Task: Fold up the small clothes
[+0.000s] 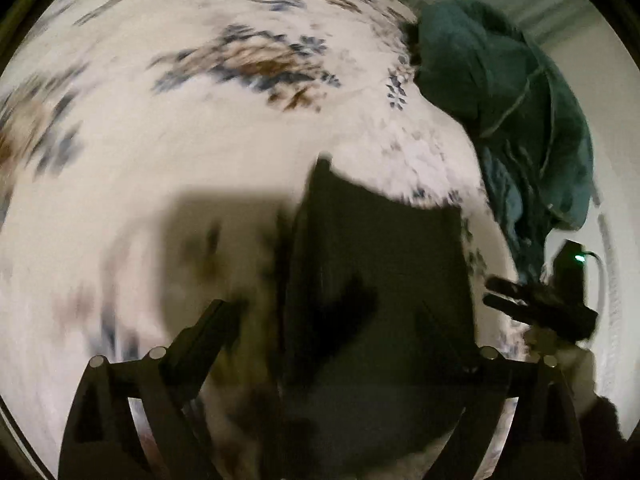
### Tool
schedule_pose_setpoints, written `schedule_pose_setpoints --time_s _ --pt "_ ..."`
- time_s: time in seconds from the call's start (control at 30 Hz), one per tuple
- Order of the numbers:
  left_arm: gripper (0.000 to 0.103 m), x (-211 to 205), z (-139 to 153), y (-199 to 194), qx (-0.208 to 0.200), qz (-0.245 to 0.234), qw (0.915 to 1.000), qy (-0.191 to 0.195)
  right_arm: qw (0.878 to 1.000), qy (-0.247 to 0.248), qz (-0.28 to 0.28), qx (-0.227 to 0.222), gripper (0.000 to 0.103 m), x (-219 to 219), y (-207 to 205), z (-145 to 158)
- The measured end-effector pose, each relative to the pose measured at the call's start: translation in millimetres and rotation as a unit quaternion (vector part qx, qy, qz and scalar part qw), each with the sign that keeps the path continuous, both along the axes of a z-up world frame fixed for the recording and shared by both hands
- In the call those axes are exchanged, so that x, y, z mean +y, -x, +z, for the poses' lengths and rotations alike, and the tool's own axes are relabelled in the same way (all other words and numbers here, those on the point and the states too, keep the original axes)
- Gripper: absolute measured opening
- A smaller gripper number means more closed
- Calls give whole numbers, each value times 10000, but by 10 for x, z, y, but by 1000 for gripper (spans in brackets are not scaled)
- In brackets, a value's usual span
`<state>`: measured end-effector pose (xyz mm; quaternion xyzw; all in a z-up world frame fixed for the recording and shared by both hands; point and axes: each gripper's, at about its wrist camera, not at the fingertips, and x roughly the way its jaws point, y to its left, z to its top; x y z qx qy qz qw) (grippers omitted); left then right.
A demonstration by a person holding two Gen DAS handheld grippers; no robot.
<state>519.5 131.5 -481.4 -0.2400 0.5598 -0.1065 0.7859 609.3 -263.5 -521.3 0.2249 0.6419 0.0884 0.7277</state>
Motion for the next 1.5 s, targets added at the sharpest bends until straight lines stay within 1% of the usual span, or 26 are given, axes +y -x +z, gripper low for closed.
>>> schedule_pose_setpoints --time_s 0.1,0.13,0.17,0.23,0.27,0.37,0.47,0.53,0.6,0.73,0.8,0.87,0.9,0.93,0.97,1.0,1.03,1.07,1.1,1.13,1.23,1.33,1.37,1.4,1.47,1.5 --pt "95 43 -100 660 280 808 9951 493 9995 -263 130 108 88 -142 96 -44" --pt "95 24 -194 904 387 1144 9904 677 9992 -332 176 125 95 -168 111 -71" --pt "95 9 -274 1041 448 1355 9863 824 9987 -420 228 155 100 -187 123 -112" --pt "95 -102 -473 1234 576 1735 9768 1116 9972 -616 297 296 100 -191 95 -229" --pt "95 -140 -544 1299 540 1864 9735 1210 9959 -769 312 366 100 -195 61 -306" --pt "95 -259 -723 1362 387 2052 9678 1406 9916 -1111 462 475 100 -57 -180 -530" --pt "95 -313 -737 1385 401 2144 9637 1539 9839 -1407 813 747 100 177 -374 -727" --pt "95 -338 -715 1461 420 2247 9599 1624 9822 -1282 1110 810 100 347 -441 -764" --pt "95 -402 -766 1581 565 2382 9497 1952 9806 -1205 1290 854 100 476 -475 -781" --pt "95 -513 -946 1632 693 2511 9440 2025 9776 -1269 1348 997 100 611 -519 -813" --pt "95 -470 -1081 1522 610 2765 9309 2308 9771 -1278 1354 1027 100 626 -524 -833" --pt "95 -396 -1152 1384 544 3135 9164 2428 9769 -1324 1293 1071 100 623 -530 -852" --pt "95 -381 -1144 1327 485 3243 9132 2420 9769 -1374 1233 1078 100 613 -516 -856" --pt "94 -382 -1100 1237 409 3302 9157 2253 9766 -1440 1171 1085 100 595 -512 -865" --pt "84 -392 -1036 1180 294 3339 9191 2072 9770 -1491 1097 1056 100 566 -505 -867" --pt "54 -404 -966 1131 212 3348 9237 1849 9775 -1535 1030 1012 98 528 -502 -852" --pt "41 -412 -914 1081 158 3282 9286 1726 9784 -1543 1000 943 83 513 -480 -843" --pt "36 -408 -856 1041 56 3207 9324 1663 9823 -1333 992 863 43 498 -438 -830" --pt "36 -388 -776 996 -17 3097 9378 1566 9844 -1218 949 839 31 469 -413 -833" --pt "35 -361 -747 960 -41 2999 9411 1562 9836 -1405 751 843 25 405 -354 -848" --pt "34 -171 -602 854 -50 2589 9527 1590 9806 -1817 85 731 20 238 -156 -768" --pt "34 52 -397 754 -68 1969 9665 1647 9787 -1925 -366 606 19 185 229 -593" --pt "34 134 -311 701 -67 1665 9738 1547 9778 -1934 -531 605 19 181 404 -533" --pt "34 177 -271 649 -59 1406 9777 1560 9767 -1936 -694 607 18 189 605 -470" --pt "34 407 -221 570 87 992 9831 1533 9760 -1817 -1016 639 18 256 1104 -331" --pt "34 492 -245 490 229 729 9839 1613 9763 -1728 -1136 639 18 326 1338 -281"
